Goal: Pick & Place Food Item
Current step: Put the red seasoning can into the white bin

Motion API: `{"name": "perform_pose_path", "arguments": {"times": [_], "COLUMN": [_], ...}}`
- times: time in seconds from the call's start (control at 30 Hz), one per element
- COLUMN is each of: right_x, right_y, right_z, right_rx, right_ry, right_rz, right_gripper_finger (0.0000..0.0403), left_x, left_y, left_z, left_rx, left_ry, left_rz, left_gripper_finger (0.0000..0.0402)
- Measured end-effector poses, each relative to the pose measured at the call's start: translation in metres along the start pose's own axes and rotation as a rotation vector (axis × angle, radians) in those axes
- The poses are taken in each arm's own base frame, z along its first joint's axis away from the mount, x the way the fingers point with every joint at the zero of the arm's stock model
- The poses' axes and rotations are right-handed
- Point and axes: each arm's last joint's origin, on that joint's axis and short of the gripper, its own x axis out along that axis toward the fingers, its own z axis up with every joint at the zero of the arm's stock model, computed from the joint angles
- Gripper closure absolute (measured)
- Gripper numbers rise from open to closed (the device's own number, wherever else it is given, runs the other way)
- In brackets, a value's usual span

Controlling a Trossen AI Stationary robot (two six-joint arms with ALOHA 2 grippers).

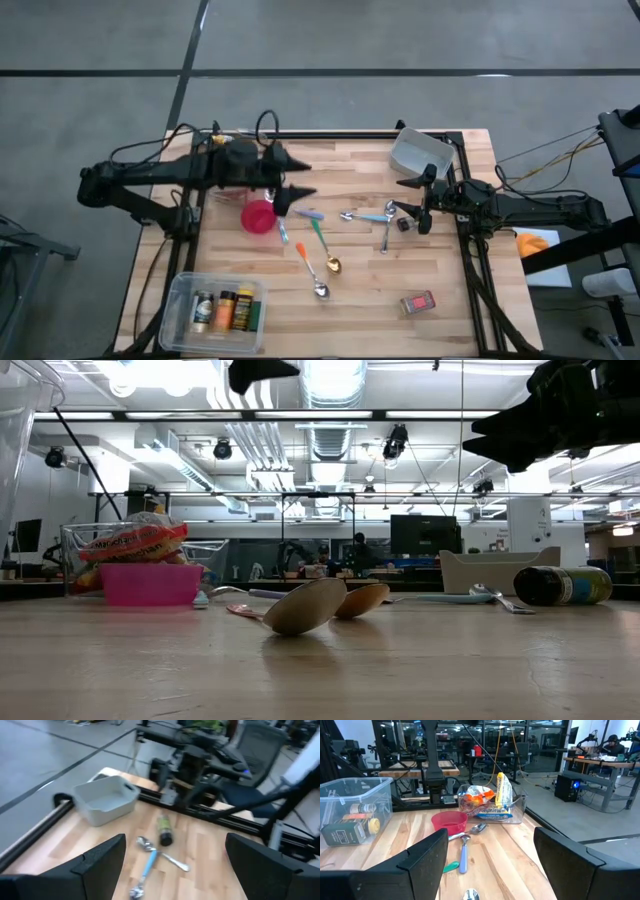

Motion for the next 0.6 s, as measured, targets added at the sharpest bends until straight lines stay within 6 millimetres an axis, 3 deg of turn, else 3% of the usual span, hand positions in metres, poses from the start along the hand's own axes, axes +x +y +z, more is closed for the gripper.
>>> {"name": "perform_pose_path", "arguments": {"times": [0.33, 0.6], "right_x": [0.0, 0.0], "right_y": [0.0, 0.0], "right_z": [0.0, 0.0], "right_rx": [0.0, 0.0], "right_ry": [0.0, 0.0], "right_rz": [0.0, 0.0], "right_gripper_finger": [0.0113, 0.0113], "left_x": [-0.016, -0.045], "left_y": [0.018, 0.025], "left_z": [0.004, -0.028], "left_rx": [0.033, 0.02], "left_ry": [-0.018, -0.116], "left_rz": [0.15, 0.166], "left_gripper_finger": [0.0056, 0.0056]}}
